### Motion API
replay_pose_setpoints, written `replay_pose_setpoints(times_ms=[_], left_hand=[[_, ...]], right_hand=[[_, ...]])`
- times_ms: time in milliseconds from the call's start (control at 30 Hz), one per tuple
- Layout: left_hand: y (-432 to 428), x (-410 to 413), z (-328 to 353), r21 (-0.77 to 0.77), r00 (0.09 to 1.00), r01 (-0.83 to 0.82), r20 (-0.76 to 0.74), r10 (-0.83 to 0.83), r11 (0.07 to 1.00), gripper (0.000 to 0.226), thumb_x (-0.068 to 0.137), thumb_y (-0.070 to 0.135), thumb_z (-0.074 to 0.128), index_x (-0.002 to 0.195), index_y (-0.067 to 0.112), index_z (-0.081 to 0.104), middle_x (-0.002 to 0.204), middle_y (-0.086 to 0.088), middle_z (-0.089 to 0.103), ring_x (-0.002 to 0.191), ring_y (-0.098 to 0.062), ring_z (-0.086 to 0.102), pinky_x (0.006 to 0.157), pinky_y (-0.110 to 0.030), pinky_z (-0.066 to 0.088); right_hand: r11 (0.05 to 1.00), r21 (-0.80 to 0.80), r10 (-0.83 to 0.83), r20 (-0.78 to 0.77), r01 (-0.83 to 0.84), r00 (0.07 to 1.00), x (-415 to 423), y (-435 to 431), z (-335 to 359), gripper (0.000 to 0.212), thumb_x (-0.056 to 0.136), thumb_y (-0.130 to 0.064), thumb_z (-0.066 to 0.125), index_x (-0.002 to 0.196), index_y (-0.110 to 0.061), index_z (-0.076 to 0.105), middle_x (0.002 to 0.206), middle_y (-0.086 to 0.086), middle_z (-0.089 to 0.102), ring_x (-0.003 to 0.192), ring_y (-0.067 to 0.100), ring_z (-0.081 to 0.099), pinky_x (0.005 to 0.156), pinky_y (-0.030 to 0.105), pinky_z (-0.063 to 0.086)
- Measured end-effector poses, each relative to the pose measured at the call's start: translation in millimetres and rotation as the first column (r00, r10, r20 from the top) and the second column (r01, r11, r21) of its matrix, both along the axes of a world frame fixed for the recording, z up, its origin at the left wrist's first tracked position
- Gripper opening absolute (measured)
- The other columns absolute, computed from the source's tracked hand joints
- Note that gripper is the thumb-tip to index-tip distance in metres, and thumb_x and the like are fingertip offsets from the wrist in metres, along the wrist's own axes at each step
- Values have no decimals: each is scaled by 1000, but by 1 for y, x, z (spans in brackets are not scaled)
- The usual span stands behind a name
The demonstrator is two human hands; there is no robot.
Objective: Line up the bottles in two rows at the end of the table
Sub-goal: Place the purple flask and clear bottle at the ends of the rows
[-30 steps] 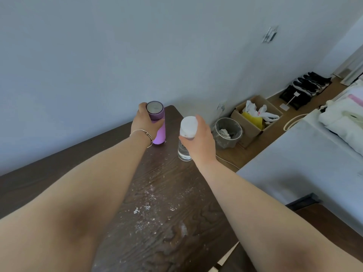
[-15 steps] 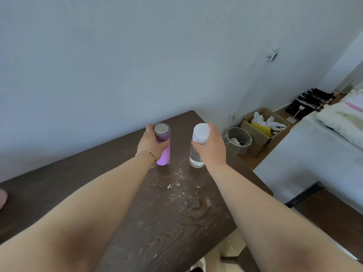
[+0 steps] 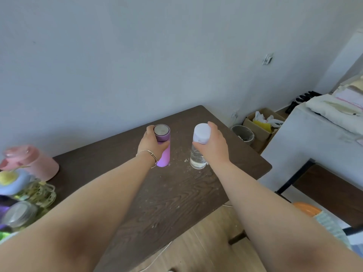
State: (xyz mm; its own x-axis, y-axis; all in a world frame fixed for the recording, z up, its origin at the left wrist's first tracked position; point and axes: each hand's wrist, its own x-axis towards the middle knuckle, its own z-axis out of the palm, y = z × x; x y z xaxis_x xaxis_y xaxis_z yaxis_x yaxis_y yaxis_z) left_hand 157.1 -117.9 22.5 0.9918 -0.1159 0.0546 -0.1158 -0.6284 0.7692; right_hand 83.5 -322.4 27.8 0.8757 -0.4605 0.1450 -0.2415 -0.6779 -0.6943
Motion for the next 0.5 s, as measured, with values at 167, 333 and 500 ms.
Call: replay_pose_setpoints(times_ms=[167,333,500], left_hand=[[23,-63,-5,-28,996,-89,-27,89,996,61,75,37,71,126,26,38,119,5,55,93,-19,53,76,-30,42],[45,-137,-16,-30,977,-213,-41,211,977,63,75,36,71,128,27,37,122,5,55,95,-18,53,78,-31,42],[69,-203,-19,-19,952,-304,-46,303,953,64,75,38,72,127,27,36,123,3,55,95,-19,54,78,-32,44]], right_hand=[[998,21,62,-19,-62,998,-43,19,-5,88,73,-39,79,146,-29,30,131,4,51,116,25,53,86,36,44],[986,46,163,1,-162,987,-98,34,-16,88,73,-40,80,145,-29,31,131,3,51,116,23,53,85,35,44],[969,28,247,-26,-246,969,-147,60,-21,88,74,-40,81,145,-30,31,135,1,50,120,23,51,90,39,46]])
